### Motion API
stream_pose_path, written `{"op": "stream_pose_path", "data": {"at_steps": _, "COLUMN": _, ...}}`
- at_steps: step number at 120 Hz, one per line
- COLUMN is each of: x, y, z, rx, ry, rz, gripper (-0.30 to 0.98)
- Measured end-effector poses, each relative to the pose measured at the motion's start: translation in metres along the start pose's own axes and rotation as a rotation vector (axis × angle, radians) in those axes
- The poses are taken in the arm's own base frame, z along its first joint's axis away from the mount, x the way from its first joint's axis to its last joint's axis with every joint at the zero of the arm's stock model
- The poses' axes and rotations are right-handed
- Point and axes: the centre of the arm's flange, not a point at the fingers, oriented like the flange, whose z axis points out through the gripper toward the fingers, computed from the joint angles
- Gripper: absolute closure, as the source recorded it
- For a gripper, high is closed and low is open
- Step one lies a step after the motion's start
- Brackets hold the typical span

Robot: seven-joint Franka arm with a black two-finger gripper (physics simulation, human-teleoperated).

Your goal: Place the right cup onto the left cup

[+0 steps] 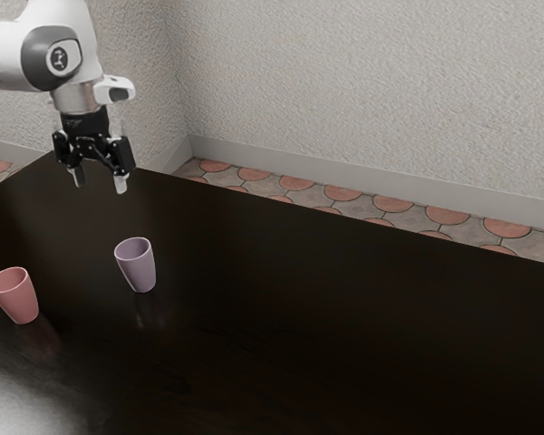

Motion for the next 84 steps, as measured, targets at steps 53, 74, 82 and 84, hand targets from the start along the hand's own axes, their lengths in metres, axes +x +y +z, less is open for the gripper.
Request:
{"op": "stream_pose_path", "data": {"at_steps": 53, "x": 0.032, "y": 0.034, "z": 0.062, "rx": -0.015, "ry": -0.008, "rz": 0.053, "gripper": 0.10}}
{"op": "stream_pose_path", "data": {"at_steps": 74, "x": 0.038, "y": 0.032, "z": 0.080, "rx": -0.034, "ry": -0.016, "rz": 0.039, "gripper": 0.13}}
{"op": "stream_pose_path", "data": {"at_steps": 82, "x": 0.039, "y": 0.032, "z": 0.088, "rx": -0.041, "ry": -0.021, "rz": 0.037, "gripper": 0.14}}
{"op": "stream_pose_path", "data": {"at_steps": 84, "x": 0.039, "y": 0.032, "z": 0.090, "rx": -0.042, "ry": -0.022, "rz": 0.036, "gripper": 0.14}}
